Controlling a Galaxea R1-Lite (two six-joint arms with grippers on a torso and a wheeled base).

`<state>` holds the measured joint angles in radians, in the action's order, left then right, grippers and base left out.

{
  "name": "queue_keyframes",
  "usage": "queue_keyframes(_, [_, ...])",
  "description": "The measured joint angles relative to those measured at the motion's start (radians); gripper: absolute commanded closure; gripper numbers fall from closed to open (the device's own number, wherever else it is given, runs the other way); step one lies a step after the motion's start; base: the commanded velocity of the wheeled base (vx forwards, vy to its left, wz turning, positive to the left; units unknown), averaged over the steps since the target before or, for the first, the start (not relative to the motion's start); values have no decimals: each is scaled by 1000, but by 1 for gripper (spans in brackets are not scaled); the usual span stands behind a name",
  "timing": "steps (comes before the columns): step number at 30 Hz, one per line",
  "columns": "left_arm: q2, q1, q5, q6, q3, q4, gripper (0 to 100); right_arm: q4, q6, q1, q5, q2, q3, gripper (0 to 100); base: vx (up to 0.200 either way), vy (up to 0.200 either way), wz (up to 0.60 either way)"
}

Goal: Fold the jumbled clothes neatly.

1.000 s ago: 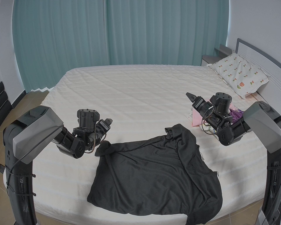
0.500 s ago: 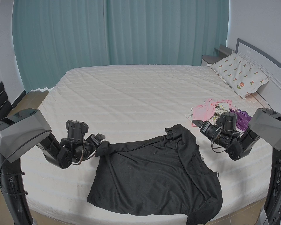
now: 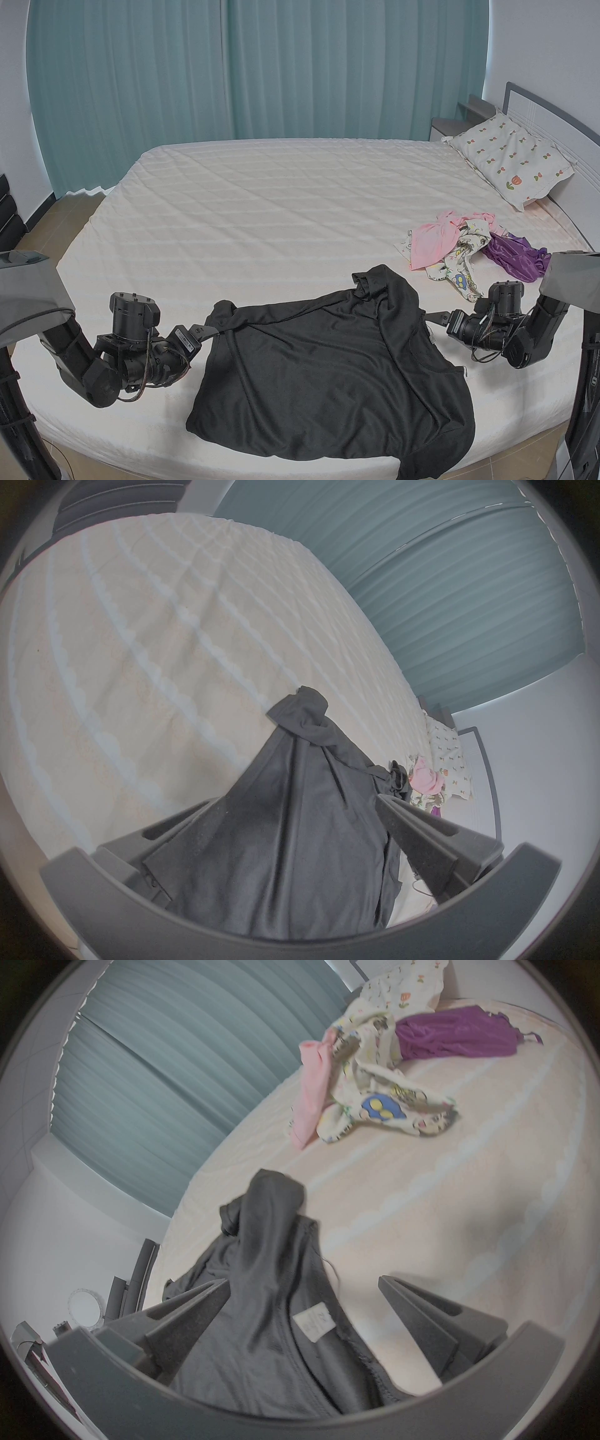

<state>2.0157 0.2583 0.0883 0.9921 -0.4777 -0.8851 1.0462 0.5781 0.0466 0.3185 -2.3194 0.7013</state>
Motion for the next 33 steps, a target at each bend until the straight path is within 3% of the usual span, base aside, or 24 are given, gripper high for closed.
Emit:
queue_keyframes(6, [-14,3,11,13,41,-27,0,21,-14,-2,31,-76,3,0,0,0,0])
queue_keyframes(7, [-13,4,11,14,43,-27,0,25,-15,0,32,-84,4,100,0,0,0])
queue_keyframes(21, [1,-4,10,14,50,-29,0,40,-4,-17,33,-101,4,100,0,0,0])
queue_keyframes(33, [30,-4,9,5,68,-29,0,99,-4,-139,21,-76,71,100,0,0,0])
